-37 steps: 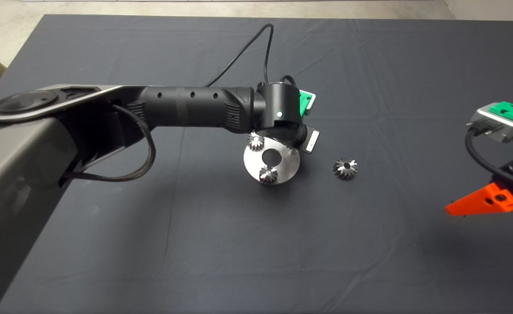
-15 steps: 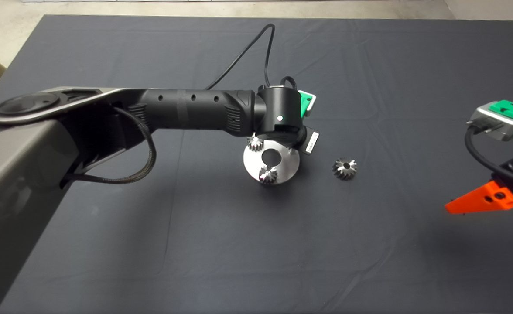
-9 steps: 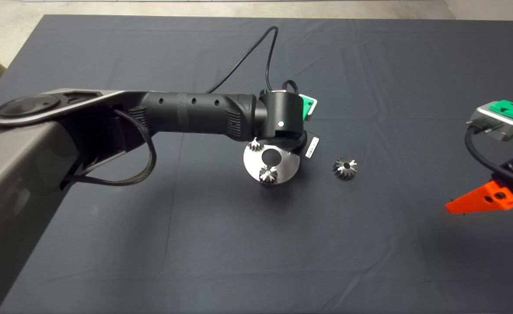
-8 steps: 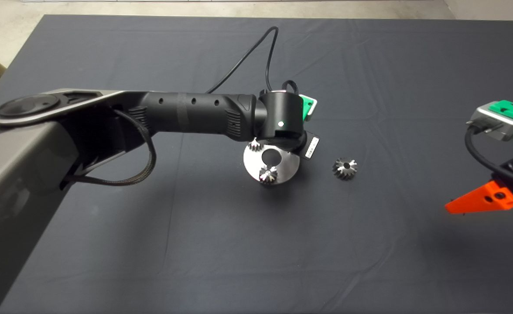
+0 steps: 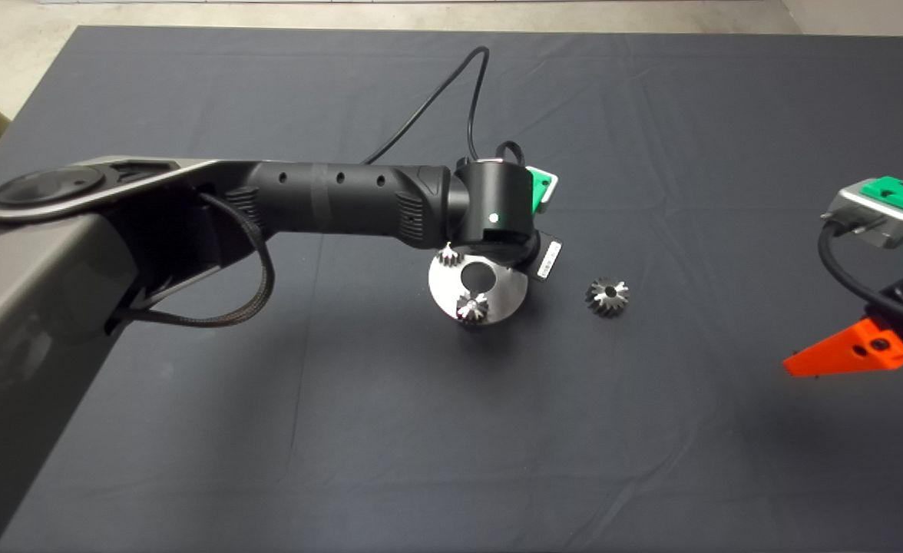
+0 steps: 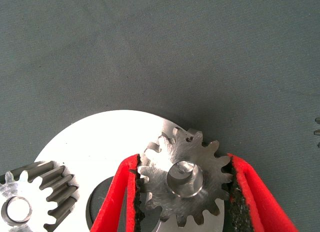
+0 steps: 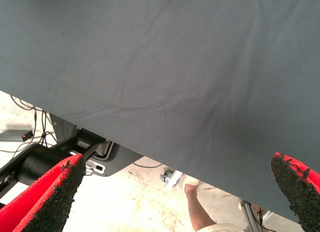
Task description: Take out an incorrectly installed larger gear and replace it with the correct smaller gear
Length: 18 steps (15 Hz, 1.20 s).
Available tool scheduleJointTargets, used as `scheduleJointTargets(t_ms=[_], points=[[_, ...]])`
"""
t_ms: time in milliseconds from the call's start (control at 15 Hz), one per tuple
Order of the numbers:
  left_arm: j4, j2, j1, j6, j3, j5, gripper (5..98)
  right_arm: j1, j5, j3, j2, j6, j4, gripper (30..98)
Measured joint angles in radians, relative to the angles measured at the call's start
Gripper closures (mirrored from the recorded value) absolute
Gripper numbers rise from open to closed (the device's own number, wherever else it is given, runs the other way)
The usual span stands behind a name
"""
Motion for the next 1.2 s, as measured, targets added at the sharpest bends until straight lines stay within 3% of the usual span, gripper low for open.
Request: scheduleJointTargets(t_ms=[1200], points=[[0.001,0.000,0.000,-0.004,0.000,0.000,73.5,0.000,0.000,0.000,0.000,0.000,0.000,30.8]])
